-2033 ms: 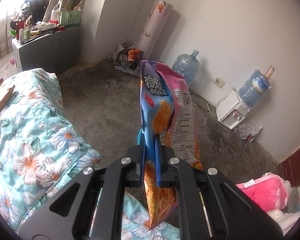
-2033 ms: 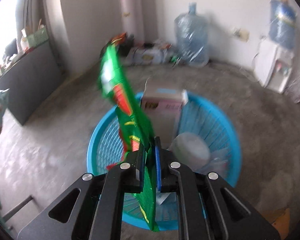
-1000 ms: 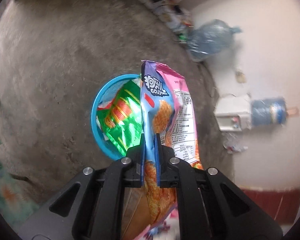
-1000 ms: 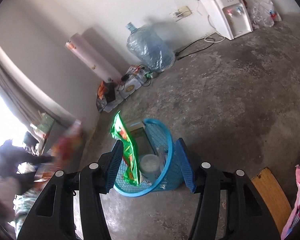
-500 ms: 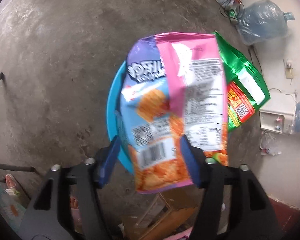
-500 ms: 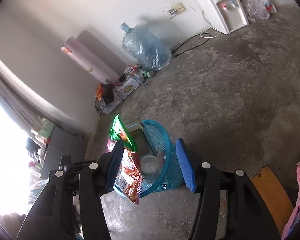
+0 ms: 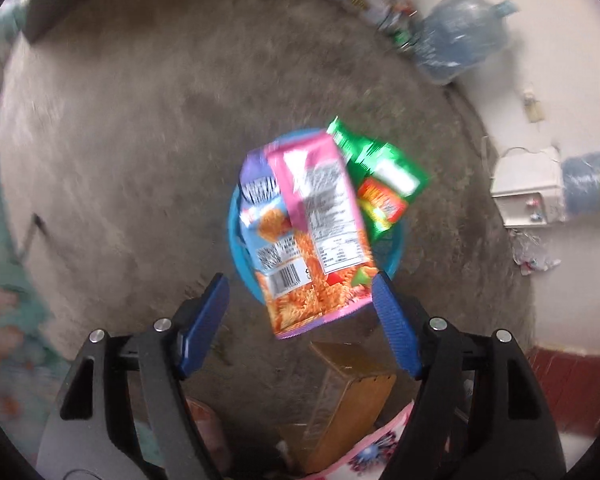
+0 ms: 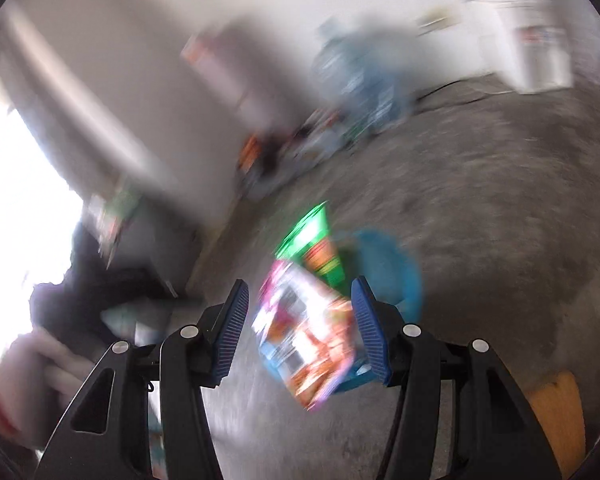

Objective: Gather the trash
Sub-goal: 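Push the bags down into the wastebasket with the right tool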

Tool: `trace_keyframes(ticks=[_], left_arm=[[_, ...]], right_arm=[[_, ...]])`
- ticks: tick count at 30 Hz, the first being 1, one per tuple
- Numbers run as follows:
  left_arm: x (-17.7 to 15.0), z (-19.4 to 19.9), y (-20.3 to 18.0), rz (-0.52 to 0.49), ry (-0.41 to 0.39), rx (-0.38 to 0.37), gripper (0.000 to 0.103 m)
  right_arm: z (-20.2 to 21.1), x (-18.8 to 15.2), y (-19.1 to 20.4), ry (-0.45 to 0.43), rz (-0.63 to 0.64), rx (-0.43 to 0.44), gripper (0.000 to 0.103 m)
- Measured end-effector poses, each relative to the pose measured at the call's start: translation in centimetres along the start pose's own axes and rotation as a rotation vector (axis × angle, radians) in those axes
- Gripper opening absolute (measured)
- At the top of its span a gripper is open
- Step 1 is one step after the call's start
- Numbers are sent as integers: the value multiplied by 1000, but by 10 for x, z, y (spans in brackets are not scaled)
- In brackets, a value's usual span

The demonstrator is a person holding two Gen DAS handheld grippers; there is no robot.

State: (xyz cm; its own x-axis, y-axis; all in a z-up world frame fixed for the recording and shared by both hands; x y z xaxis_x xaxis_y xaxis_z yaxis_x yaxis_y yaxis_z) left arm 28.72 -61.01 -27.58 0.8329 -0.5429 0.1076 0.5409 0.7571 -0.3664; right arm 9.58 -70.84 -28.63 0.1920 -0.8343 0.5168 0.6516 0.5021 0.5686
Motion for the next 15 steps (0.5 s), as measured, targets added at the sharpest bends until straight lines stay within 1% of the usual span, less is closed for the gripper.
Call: trace_keyframes(ticks=[1,2,3,4,5,6,7,9,10,11,12,13,14,15], left_arm=[[1,17,2,-20,-14,5,69],[0,41,4,-54,-30,1,69],[-4,64,6,-82,-45,-11,70],[-11,89,11,-106,-63,-28,70],[-16,108,15,-125,-78,-47,70],[-24,130,21,-148,-95,-63,70],[-32,147,27,-163,-110,-69,70],[-58,188,49,-196,-149,-77,70],[-69,203,60,-199,-164,-75,70],[-78,215,68,-202,-176,-80,70],[-89,229,79,-203,-192,-80,70],[-99,242,91,-196,-217,-69,70],[-107,250,99,-191,-235,-58,70],[-115,260,110,-177,-255,-48,70]], right_arm=[[-24,-6,11,67,51,-3,47],[-56,-15,20,152,115,-19,39],[-78,-22,23,206,159,-57,31],[-103,-30,23,271,203,-95,30],[-125,-38,20,337,230,-118,20],[-149,-44,13,392,267,-171,14],[-166,-47,3,427,298,-225,14],[-195,-48,-20,488,305,-327,12],[-204,-48,-29,514,298,-351,11],[-213,-48,-35,535,288,-367,7],[-218,-47,-40,546,285,-381,6],[-224,-48,-45,563,278,-396,5],[-229,-49,-50,579,281,-427,5],[-235,-54,-59,605,305,-480,5]])
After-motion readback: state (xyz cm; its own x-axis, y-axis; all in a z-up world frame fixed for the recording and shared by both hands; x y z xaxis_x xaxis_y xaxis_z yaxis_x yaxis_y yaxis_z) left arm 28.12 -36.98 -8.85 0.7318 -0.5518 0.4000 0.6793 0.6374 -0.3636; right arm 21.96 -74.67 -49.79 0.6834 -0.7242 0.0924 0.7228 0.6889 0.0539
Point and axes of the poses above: each gripper's, at about its wrist camera, not at the fingertips, and z roughly against the way its jaws point, y to its left, x to its top, the point moved 9 cm from there along -z, roughly the way its jaws point, and after that the axes turned 2 degrees about -z, right-handed, at the moved point
